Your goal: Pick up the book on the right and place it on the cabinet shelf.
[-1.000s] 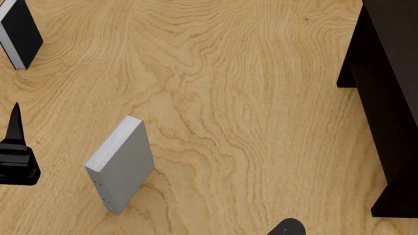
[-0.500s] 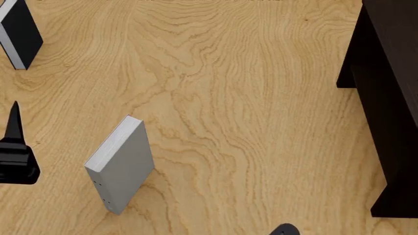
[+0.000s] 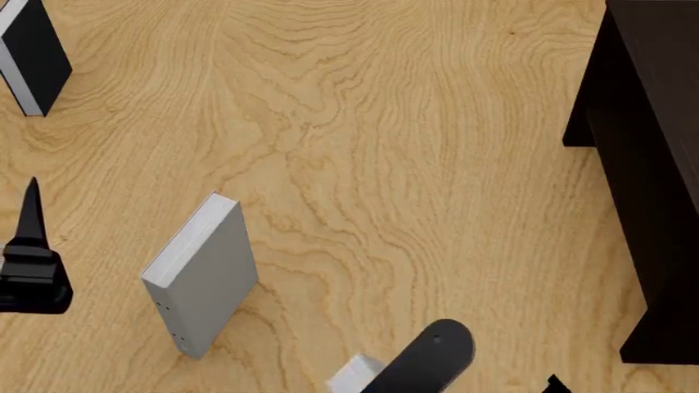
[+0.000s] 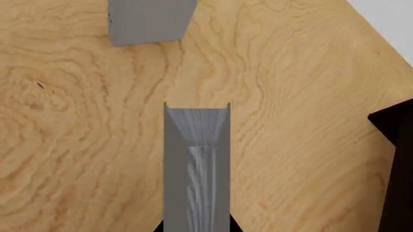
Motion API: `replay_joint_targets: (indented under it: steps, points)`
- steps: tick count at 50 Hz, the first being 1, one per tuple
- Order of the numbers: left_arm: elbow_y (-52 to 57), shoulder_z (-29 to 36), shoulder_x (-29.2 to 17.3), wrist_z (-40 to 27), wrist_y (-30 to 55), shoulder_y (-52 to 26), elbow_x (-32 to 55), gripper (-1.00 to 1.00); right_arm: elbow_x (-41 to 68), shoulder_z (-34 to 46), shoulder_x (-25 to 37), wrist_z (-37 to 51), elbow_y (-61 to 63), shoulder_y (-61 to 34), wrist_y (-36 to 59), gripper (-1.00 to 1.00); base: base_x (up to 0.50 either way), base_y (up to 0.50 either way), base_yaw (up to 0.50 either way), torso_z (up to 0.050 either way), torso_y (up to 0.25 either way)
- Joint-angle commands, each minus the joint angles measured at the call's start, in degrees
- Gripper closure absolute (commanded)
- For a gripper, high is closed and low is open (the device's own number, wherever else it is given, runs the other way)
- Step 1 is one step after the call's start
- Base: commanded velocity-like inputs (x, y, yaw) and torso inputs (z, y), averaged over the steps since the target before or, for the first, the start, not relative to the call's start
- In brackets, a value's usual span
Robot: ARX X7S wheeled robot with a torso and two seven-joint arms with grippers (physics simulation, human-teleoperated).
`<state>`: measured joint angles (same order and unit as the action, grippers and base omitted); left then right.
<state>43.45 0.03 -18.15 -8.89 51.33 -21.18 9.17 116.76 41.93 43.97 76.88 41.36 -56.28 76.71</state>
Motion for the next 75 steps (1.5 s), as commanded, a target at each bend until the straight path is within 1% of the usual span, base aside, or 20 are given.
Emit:
replay_joint_targets:
  steps: [1,2,6,8,9,11,20,22,26,30,33,41,46,50,52,58,62,69,74,75]
  points:
    - [-1.22,0.39,-0.06,-0.11,-1.49,0.7,-0.04,-1.0,8.09,11.46,-0.28,12.74,-0.39,-16.09,-3.75,1.0,0.0,0.0,0.0,0.0,0.0]
    - [-1.31,0.45,-0.05,-0.13,-1.58,0.72,-0.04,-1.0,7.85,13.35,0.15,12.83,-0.46,-17.74,-4.85,1.0,0.0,0.0,0.0,0.0,0.0]
    - [-1.56,0.58,-0.04,-0.13,-2.09,1.0,-0.04,-1.0,4.69,28.48,1.67,13.03,-1.57,-30.38,-9.5,1.0,0.0,0.0,0.0,0.0,0.0]
    - [-1.74,0.59,-0.05,-0.14,-2.39,1.15,-0.02,-1.0,3.7,32.27,1.11,12.69,-2.13,-33.27,-9.37,1.0,0.0,0.0,0.0,0.0,0.0]
    - [-1.94,0.61,-0.05,-0.15,-2.69,1.3,-0.06,-1.0,2.8,31.68,0.88,11.72,-2.95,-33.42,-9.96,1.0,0.0,0.0,0.0,0.0,0.0]
    - [-2.14,0.66,-0.08,-0.14,-3.0,1.43,-0.05,-1.0,2.2,35.63,-0.15,12.87,-4.0,-35.7,-9.94,1.0,0.0,0.0,0.0,0.0,0.0]
    - [-2.89,0.87,-0.14,-0.15,-3.71,1.47,0.06,-1.0,-3.18,38.41,-3.77,10.22,-8.19,-37.98,-8.63,1.0,0.0,0.0,0.0,0.0,0.0]
    - [-3.34,1.01,-0.1,-0.15,-4.27,1.65,0.02,-1.0,-6.03,38.3,-4.65,7.61,-9.69,-37.29,-8.0,1.0,0.0,0.0,0.0,0.0,0.0]
    - [-3.87,1.08,-0.09,-0.18,-4.8,1.8,0.03,-1.0,-10.07,39.4,-5.8,6.25,-12.08,-37.37,-6.11,1.0,0.0,0.0,0.0,0.0,0.0]
    - [-4.15,1.11,-0.13,-0.19,-4.87,1.67,0.13,-1.0,-16.85,40.76,-7.25,3.17,-14.33,-37.21,-3.73,1.0,0.0,0.0,0.0,0.0,0.0]
    - [-4.19,1.06,-0.15,-0.22,-4.73,1.47,0.26,-1.0,-20.37,40.65,-7.46,-0.11,-15.24,-36.61,-4.12,1.0,0.0,0.0,0.0,0.0,0.0]
    - [-4.68,1.23,-0.19,-0.31,-4.94,1.21,0.37,-1.0,-30.12,43.33,-8.7,-4.31,-17.81,-36.09,-3.71,1.0,0.0,0.0,0.0,0.0,0.0]
    - [-4.95,1.36,-0.14,-0.38,-5.13,1.19,0.46,-1.0,-34.73,45.05,-9.35,-4.26,-18.59,-36.11,-3.59,1.0,0.0,0.0,0.0,0.0,0.004]
    - [-4.94,1.41,-0.19,-0.45,-5.19,1.22,0.51,-1.0,-40.31,48.6,-11.03,-3.23,-19.14,-36.35,-1.76,1.0,0.0,0.0,0.0,0.0,0.0]
    - [-5.03,1.49,-0.21,-0.49,-5.36,1.32,0.49,-1.0,-41.68,48.91,-10.73,-4.82,-19.66,-35.45,-3.48,1.0,0.0,0.0,0.0,0.0,0.0]
    - [-5.19,1.6,-0.28,-0.53,-5.78,1.65,0.56,-1.0,-47.89,53.17,-12.16,-4.86,-22.08,-35.0,-2.93,1.0,0.0,0.0,0.0,0.0,0.002]
    - [-5.34,1.47,-0.32,-0.58,-6.14,1.95,0.64,-1.0,-53.0,55.84,-12.65,-6.83,-25.03,-34.44,-5.25,1.0,0.0,0.0,0.0,0.0,0.0]
    - [-5.51,1.33,-0.4,-0.66,-6.38,2.15,0.81,-1.0,-56.59,57.1,-12.72,-9.95,-28.57,-32.51,-9.9,1.0,0.0,0.0,0.0,0.0,0.001]
    - [-5.76,1.66,-0.32,-0.75,-6.59,1.94,0.83,-1.0,-62.41,60.09,-13.69,-11.83,-33.05,-31.99,-13.21,1.0,0.0,0.0,0.0,0.0,0.002]
    - [-6.0,1.83,-0.26,-0.79,-6.82,1.97,0.76,-1.0,-63.44,60.22,-13.85,-13.18,-34.97,-31.48,-15.25,1.0,0.0,0.0,0.0,0.0,0.0]
